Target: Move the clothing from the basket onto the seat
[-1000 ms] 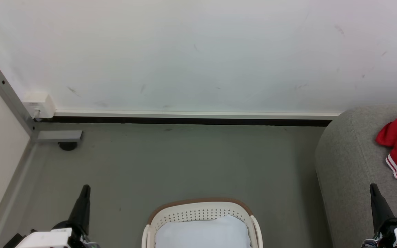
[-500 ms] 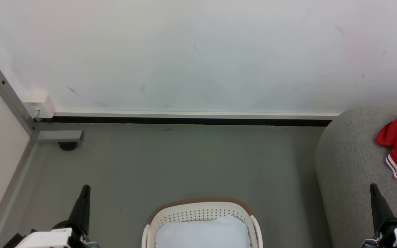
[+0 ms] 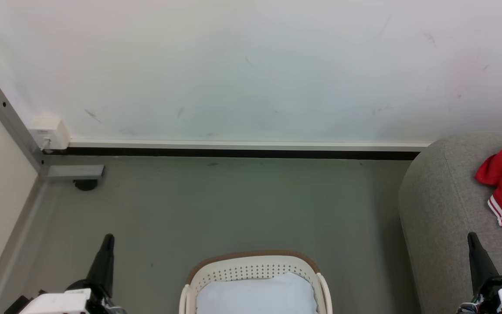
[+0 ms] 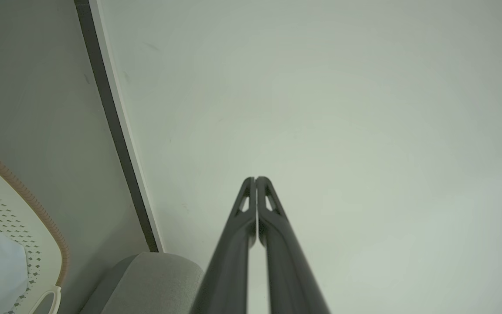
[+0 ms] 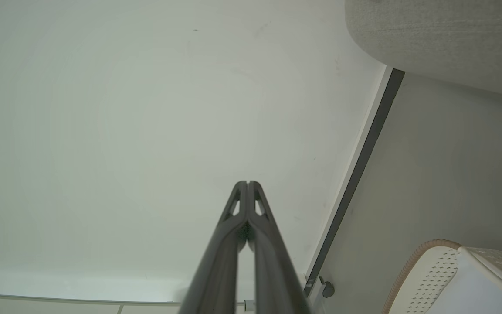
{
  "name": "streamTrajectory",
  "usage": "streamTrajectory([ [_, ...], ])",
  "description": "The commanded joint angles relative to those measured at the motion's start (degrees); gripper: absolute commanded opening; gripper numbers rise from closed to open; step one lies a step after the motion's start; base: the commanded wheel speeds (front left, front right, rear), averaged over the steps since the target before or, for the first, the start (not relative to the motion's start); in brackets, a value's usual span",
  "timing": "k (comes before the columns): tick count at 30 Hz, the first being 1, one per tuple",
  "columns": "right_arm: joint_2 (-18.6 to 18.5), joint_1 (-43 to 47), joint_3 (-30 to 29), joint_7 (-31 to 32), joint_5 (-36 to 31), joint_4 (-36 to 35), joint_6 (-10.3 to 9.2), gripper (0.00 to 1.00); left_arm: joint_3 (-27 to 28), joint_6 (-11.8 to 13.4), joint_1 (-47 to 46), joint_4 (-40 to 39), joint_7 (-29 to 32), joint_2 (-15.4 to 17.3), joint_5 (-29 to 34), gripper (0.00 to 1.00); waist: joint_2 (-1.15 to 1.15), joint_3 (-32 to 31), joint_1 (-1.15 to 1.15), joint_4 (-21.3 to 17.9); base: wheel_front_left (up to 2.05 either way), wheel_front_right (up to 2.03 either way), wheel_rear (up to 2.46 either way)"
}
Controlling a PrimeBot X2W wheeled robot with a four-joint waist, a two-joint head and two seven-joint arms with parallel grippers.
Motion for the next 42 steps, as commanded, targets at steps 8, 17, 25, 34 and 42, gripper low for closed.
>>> streamTrajectory([
  [8, 0.0, -0.8, -0.2, 0.2, -0.3, -0.2, -0.12, 0.0, 0.1, -0.2, -0.5, -0.2, 0.2, 0.1, -0.8, 0.0, 0.0, 0.0, 0.0, 0.0, 0.0, 0.0, 0.0],
  [17, 0.0, -0.8, -0.2, 0.2, -0.3, -0.2, -0.12, 0.0, 0.1, -0.2, -0.5, -0.2, 0.2, 0.1, -0.8, 0.0, 0.0, 0.0, 0.0, 0.0, 0.0, 0.0, 0.0],
  [25, 0.0, -0.8, -0.3, 0.3, -0.3, -0.2, -0.12, 0.0, 0.1, -0.2, -0.5, -0.2, 0.2, 0.1, -0.8, 0.0, 0.0, 0.0, 0.0, 0.0, 0.0, 0.0, 0.0],
  [34, 0.0, -0.8, -0.3, 0.3, -0.3, -0.2, -0.12, 0.0, 0.1, -0.2, -0.5, -0.2, 0.2, 0.1, -0.8, 0.0, 0.0, 0.0, 0.0, 0.0, 0.0, 0.0, 0.0],
  [42, 0.0, -0.8, -0.3, 0.3, -0.3, -0.2, -0.12, 0.0, 0.1, -0.2, -0.5, -0.2, 0.2, 0.1, -0.8, 0.0, 0.0, 0.0, 0.0, 0.0, 0.0, 0.0, 0.0],
])
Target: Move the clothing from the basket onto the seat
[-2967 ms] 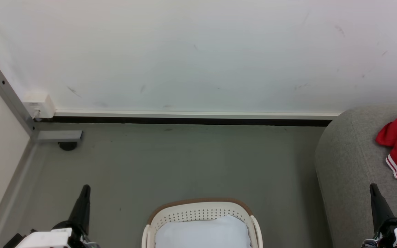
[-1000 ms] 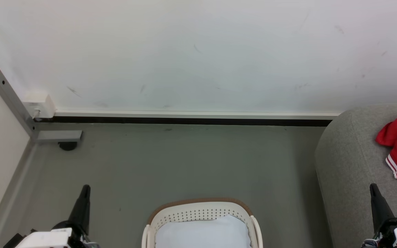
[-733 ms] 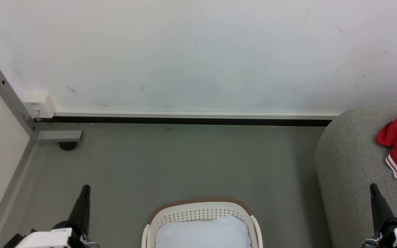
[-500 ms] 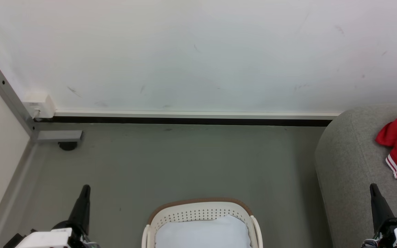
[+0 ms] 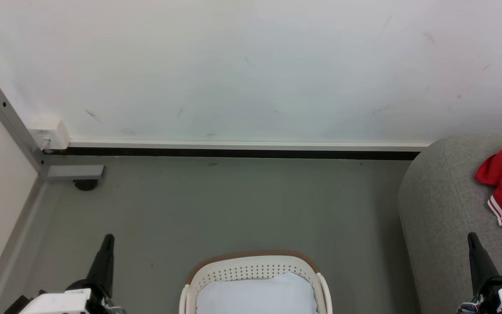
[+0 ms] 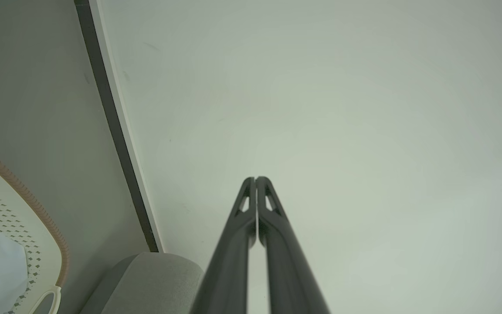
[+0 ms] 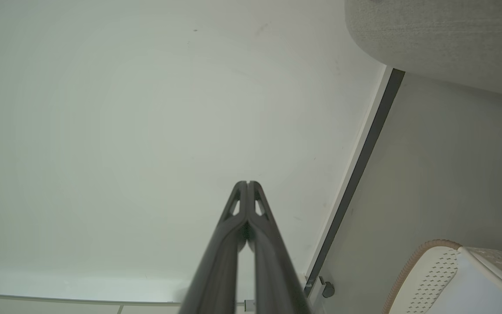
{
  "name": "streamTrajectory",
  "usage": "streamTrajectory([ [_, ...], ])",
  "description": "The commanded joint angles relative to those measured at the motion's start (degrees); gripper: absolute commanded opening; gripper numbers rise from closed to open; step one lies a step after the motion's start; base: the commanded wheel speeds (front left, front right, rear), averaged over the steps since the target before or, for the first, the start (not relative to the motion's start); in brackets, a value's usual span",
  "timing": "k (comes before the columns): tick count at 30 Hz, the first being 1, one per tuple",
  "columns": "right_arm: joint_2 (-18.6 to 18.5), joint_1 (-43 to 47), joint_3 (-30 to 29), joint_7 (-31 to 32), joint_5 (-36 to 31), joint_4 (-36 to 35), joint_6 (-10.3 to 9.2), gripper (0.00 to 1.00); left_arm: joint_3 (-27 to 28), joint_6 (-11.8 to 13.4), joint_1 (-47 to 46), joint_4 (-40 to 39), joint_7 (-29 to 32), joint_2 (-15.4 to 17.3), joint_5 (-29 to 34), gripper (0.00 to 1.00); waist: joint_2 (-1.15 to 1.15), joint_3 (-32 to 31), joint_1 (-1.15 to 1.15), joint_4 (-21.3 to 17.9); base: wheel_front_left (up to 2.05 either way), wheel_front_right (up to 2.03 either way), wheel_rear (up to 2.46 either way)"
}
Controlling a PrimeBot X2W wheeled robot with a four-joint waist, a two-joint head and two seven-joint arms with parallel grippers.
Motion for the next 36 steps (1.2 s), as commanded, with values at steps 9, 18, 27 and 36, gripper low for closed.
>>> streamTrajectory([
  [9, 0.0, -0.8, -0.2, 0.3, -0.3, -0.2, -0.12, 0.0, 0.1, -0.2, -0.5, -0.2, 0.2, 0.1, -0.8, 0.0, 0.0, 0.0, 0.0, 0.0, 0.0, 0.0, 0.0],
  [18, 0.0, -0.8, -0.2, 0.3, -0.3, -0.2, -0.12, 0.0, 0.1, -0.2, -0.5, -0.2, 0.2, 0.1, -0.8, 0.0, 0.0, 0.0, 0.0, 0.0, 0.0, 0.0, 0.0],
  [27, 0.0, -0.8, -0.2, 0.3, -0.3, -0.2, -0.12, 0.0, 0.1, -0.2, -0.5, -0.2, 0.2, 0.1, -0.8, 0.0, 0.0, 0.0, 0.0, 0.0, 0.0, 0.0, 0.0],
  [36, 0.0, -0.8, -0.2, 0.3, -0.3, -0.2, -0.12, 0.0, 0.1, -0.2, -0.5, -0.2, 0.2, 0.1, -0.8, 0.0, 0.0, 0.0, 0.0, 0.0, 0.0, 0.0, 0.0],
])
